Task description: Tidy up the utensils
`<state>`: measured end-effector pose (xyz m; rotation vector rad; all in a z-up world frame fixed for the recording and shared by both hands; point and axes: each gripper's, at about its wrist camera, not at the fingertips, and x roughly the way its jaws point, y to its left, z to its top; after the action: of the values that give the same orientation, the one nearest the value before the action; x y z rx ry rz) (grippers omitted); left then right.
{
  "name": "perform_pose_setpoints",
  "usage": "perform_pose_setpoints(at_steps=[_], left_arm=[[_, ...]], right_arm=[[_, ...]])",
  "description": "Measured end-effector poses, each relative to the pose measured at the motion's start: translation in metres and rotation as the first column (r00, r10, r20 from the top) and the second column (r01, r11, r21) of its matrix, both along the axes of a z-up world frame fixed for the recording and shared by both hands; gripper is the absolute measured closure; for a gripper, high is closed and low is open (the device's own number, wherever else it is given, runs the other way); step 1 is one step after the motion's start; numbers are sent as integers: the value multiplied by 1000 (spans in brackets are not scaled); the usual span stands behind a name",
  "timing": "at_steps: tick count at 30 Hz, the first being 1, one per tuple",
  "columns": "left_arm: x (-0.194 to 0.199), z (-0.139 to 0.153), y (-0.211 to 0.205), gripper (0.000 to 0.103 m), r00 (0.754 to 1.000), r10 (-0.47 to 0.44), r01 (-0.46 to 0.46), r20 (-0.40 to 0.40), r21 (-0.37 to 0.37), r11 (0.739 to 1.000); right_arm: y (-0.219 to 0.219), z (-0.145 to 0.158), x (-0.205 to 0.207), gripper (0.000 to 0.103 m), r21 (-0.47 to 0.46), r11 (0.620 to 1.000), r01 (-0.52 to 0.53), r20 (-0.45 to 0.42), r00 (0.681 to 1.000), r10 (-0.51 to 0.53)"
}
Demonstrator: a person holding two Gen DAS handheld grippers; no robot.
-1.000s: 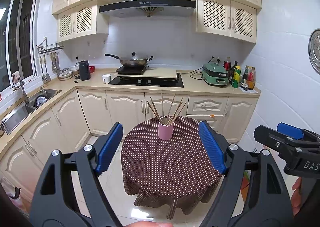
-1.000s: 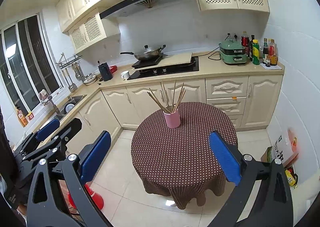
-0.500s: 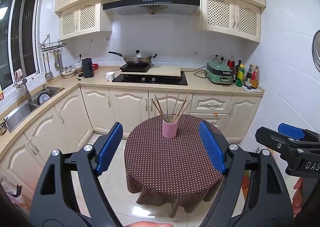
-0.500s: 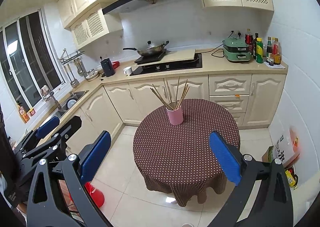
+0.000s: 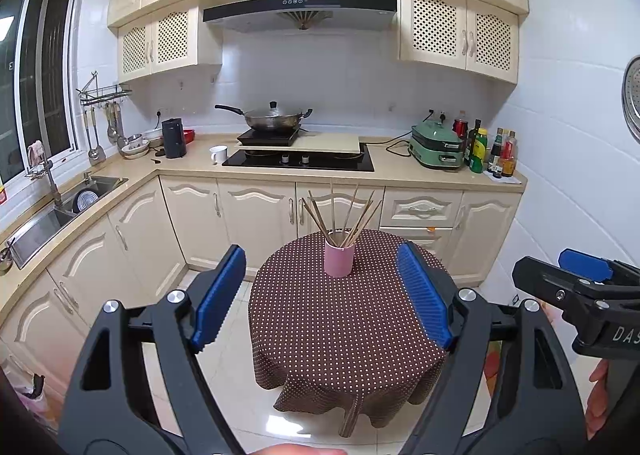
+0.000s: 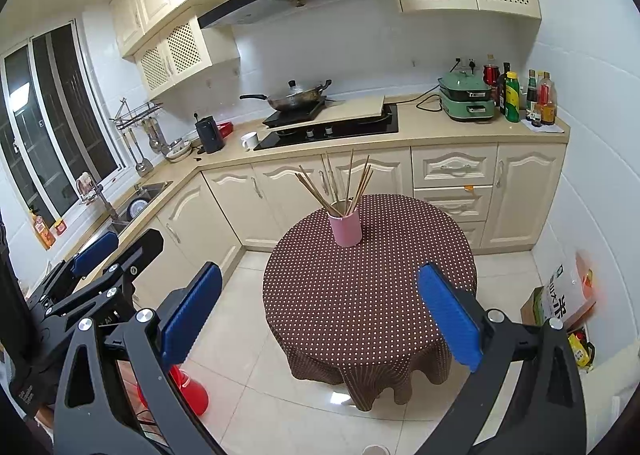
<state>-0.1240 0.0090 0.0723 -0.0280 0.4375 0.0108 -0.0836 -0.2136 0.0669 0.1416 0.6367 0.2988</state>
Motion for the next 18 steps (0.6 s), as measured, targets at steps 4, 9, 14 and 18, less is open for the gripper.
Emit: perform_pose_setpoints(at_steps=[4, 9, 14, 18], left_arm=[[-1, 1, 1, 25, 1000, -1, 1, 1, -1, 1000], [-2, 1, 1, 25, 1000, 3, -3, 1, 9, 1000], [-3, 2, 2, 25, 1000, -3, 3, 3, 8, 1000], [-5, 2, 2, 25, 1000, -7, 7, 4, 13, 1000]], right_arm=[[1, 1, -2, 8, 1, 1000, 6, 0, 1000, -6], [0, 2, -2, 8, 8, 1000, 15, 2, 1000, -15], [1, 2, -2, 8, -2, 1000, 15, -1, 1000, -15], [1, 1, -5, 8, 0, 1000, 21, 2, 1000, -21]])
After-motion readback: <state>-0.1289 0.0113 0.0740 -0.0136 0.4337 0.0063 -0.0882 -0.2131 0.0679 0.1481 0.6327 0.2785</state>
